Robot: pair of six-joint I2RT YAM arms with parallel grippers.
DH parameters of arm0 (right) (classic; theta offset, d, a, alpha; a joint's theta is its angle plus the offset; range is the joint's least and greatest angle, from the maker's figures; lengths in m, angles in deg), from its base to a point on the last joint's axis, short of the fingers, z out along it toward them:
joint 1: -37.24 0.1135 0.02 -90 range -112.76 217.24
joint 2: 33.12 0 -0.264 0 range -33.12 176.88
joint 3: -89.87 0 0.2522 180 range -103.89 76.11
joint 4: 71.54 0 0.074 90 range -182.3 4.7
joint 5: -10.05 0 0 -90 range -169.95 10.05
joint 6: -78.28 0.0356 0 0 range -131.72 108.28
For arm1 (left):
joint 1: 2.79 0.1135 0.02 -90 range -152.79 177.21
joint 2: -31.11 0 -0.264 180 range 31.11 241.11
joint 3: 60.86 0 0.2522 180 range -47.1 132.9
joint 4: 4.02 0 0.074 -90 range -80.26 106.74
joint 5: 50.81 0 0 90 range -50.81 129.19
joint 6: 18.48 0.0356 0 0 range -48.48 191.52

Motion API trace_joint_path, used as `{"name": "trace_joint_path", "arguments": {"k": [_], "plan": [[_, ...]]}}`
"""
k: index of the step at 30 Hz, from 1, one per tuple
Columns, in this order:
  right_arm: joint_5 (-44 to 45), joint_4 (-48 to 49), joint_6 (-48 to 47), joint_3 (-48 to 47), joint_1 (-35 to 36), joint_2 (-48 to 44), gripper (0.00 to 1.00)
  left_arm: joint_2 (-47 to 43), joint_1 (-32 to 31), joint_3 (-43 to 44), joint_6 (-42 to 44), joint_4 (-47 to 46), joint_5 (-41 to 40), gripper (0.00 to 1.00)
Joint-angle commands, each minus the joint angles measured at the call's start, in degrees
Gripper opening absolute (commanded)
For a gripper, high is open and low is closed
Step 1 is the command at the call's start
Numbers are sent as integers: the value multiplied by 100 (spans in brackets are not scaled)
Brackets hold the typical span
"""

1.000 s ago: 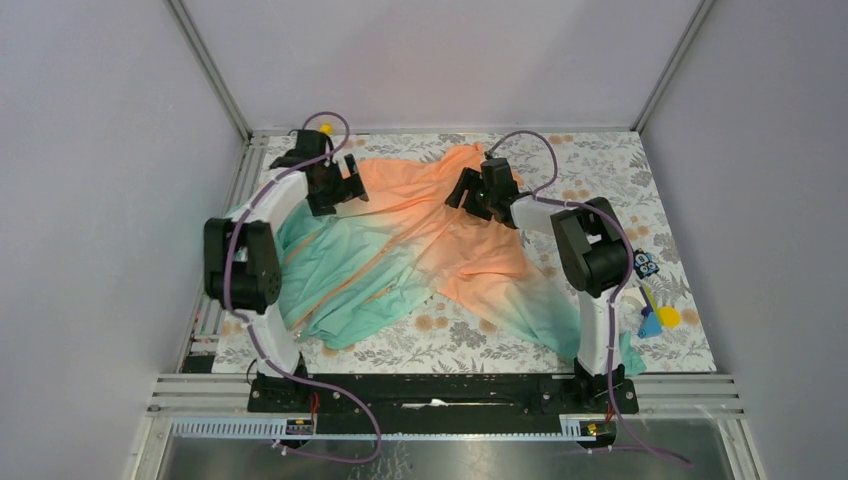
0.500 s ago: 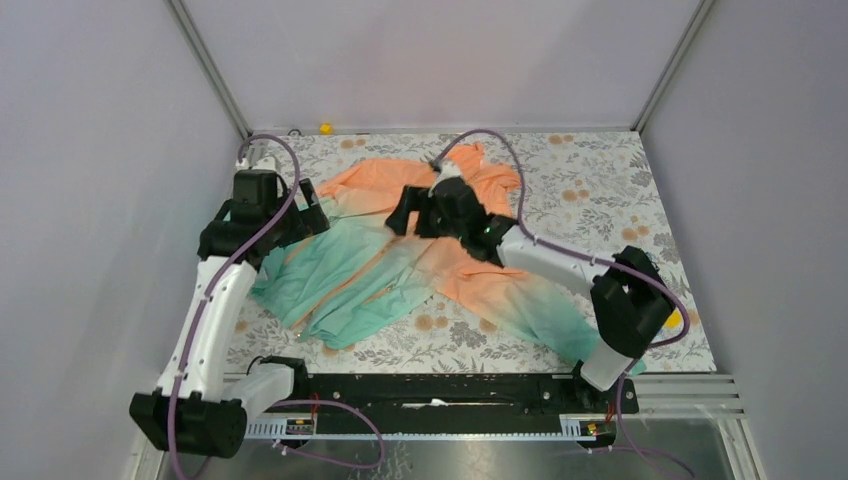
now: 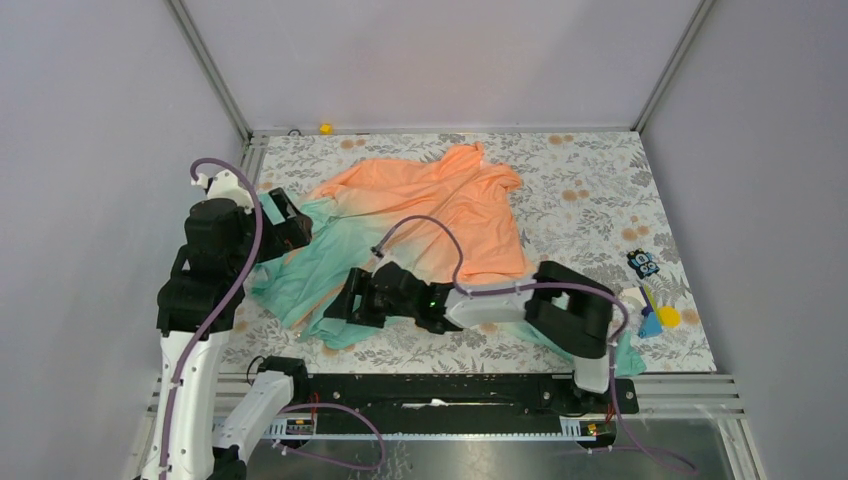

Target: Zip up the jacket

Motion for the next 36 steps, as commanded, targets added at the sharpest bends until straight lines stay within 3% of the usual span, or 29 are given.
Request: {"name": "trace_joint_path", "arguments": {"k": [1, 9, 19, 21, 25, 27, 31, 36], "plan": [[-282, 519, 918, -737, 238, 745, 70, -153, 5, 239, 247, 193, 115, 99], [-123, -46, 1063, -1692, 489, 1545, 66, -319, 4, 285, 370, 297, 415, 99], [393, -340, 1185, -1937, 400, 1997, 62, -144, 5, 273, 557, 296, 618, 99], [355, -243, 1154, -1919, 328, 2078, 53, -94, 5, 247, 566, 301, 616, 99], [175, -65, 822, -1775, 157, 2075, 15, 63, 5, 148, 529, 281, 593, 99], [54, 343, 591, -1368, 65, 1891, 7, 203, 5, 101, 496, 237, 647, 99], [-118, 1971, -125, -218, -94, 1408, 0, 573, 5, -51, 416, 138, 772, 99], [-222, 2815, -729, 532, -170, 1212, 0, 1201, 6, -333, 397, 71, 777, 99]]}}
